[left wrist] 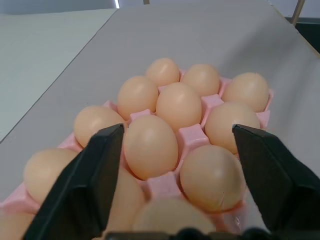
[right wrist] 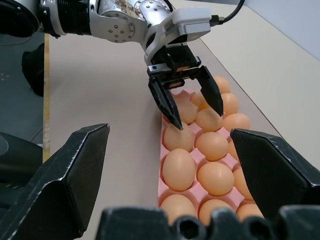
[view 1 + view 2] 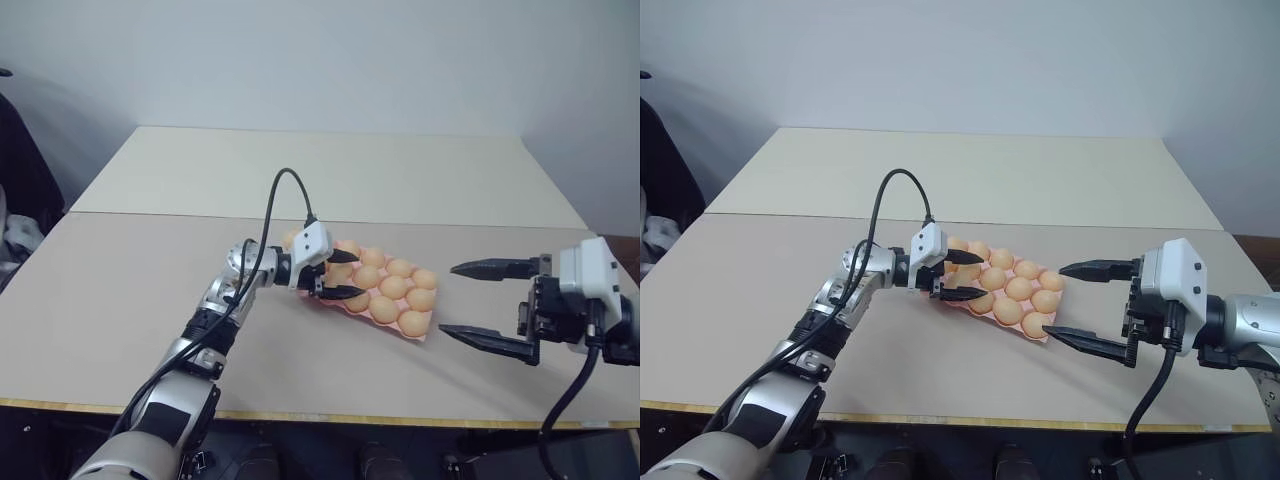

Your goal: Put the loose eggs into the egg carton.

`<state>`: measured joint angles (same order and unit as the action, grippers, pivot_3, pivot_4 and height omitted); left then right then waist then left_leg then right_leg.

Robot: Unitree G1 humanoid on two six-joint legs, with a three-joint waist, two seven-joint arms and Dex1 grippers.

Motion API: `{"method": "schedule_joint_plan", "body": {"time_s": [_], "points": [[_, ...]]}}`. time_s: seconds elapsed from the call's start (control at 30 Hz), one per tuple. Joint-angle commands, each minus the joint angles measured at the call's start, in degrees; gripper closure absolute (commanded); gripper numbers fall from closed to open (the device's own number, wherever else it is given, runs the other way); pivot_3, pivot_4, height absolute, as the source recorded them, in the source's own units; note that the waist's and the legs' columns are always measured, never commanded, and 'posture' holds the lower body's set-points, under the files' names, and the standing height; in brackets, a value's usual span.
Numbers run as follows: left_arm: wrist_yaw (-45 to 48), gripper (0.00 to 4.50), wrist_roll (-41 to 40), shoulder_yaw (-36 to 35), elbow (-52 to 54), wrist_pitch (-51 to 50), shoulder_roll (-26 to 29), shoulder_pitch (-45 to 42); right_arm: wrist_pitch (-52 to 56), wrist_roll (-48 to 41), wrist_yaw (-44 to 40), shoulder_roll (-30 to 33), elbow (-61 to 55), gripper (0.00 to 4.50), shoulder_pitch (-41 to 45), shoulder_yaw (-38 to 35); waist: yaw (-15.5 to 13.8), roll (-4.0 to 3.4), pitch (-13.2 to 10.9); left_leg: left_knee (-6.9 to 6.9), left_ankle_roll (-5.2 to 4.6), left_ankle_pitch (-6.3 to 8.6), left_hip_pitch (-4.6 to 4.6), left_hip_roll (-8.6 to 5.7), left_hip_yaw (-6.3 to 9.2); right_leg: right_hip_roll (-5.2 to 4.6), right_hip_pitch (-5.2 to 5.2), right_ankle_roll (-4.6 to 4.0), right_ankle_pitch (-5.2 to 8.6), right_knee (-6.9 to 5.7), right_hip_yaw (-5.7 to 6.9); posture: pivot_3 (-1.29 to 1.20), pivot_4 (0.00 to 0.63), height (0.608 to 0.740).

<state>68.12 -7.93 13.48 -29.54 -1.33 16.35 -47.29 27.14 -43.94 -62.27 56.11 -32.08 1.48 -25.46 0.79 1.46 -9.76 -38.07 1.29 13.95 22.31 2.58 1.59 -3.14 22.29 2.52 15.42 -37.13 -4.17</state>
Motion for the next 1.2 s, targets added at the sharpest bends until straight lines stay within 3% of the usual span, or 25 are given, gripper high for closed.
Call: {"method": "schedule_joint_plan", "body": {"time_s": [0.03, 0.27, 0.6, 0.73, 0.93, 1.2], "points": [[0.34, 0.02, -0.58, -1.33, 2.34, 0.4, 1.39, -0.69, -0.88, -0.53, 0.28, -0.2, -0.85, 0.0, 0.71, -1.07, 0.04, 0.0, 0.0, 0.0, 0.0, 0.0, 0.0, 0.0, 0.0, 0.0, 0.0, 0.0, 0.0, 0.0, 0.0, 0.0, 0.15, 0.74], [2.54, 0.02, -4.57, -5.67, 9.28, -1.59, 8.08, 2.53, -1.25, 0.16, 0.18, -0.46, 0.69, 0.0, 2.95, 1.1, 0.21, 0.0, 0.0, 0.0, 0.0, 0.0, -0.01, 0.01, 0.0, 0.0, 0.01, 0.0, 0.0, -0.01, 0.0, 0.0, 0.15, 0.74], [10.82, 0.02, -13.58, -19.56, 17.78, -4.39, 29.39, 13.29, -2.67, 2.43, 0.38, -1.96, 4.86, 0.0, 6.41, 4.25, 0.53, -0.02, 0.0, 0.02, 0.0, 0.0, -0.02, 0.09, -0.02, 0.01, 0.04, 0.0, 0.0, -0.01, 0.01, 0.0, 0.15, 0.74], [13.52, 0.02, -19.24, -27.76, 25.6, -8.73, 36.76, 24.42, -2.86, 2.77, -0.78, -2.21, 5.75, 0.0, 6.57, 5.13, 0.21, -0.03, -0.01, 0.03, 0.0, 0.0, -0.03, 0.12, -0.05, -0.01, 0.03, -0.01, 0.02, 0.01, 0.03, 0.0, 0.15, 0.74], [8.36, 0.02, -22.04, -35.47, 35.38, -13.14, 38.39, 37.07, -3.0, 2.61, -3.83, -1.18, 6.96, 0.0, 4.88, 4.27, -0.26, -0.04, -0.02, 0.05, 0.01, 0.0, -0.07, 0.14, -0.06, -0.03, 0.01, -0.02, 0.02, 0.01, 0.05, 0.0, 0.15, 0.74], [4.53, 0.02, -23.99, -37.49, 39.67, -16.58, 38.77, 39.66, -3.61, 3.79, -4.25, -1.91, 8.55, 0.0, 7.35, 6.44, 0.07, -0.04, -0.02, 0.05, 0.01, 0.01, -0.08, 0.15, -0.1, 0.0, 0.03, -0.03, 0.02, 0.02, 0.04, 0.0, 0.15, 0.74]]}}
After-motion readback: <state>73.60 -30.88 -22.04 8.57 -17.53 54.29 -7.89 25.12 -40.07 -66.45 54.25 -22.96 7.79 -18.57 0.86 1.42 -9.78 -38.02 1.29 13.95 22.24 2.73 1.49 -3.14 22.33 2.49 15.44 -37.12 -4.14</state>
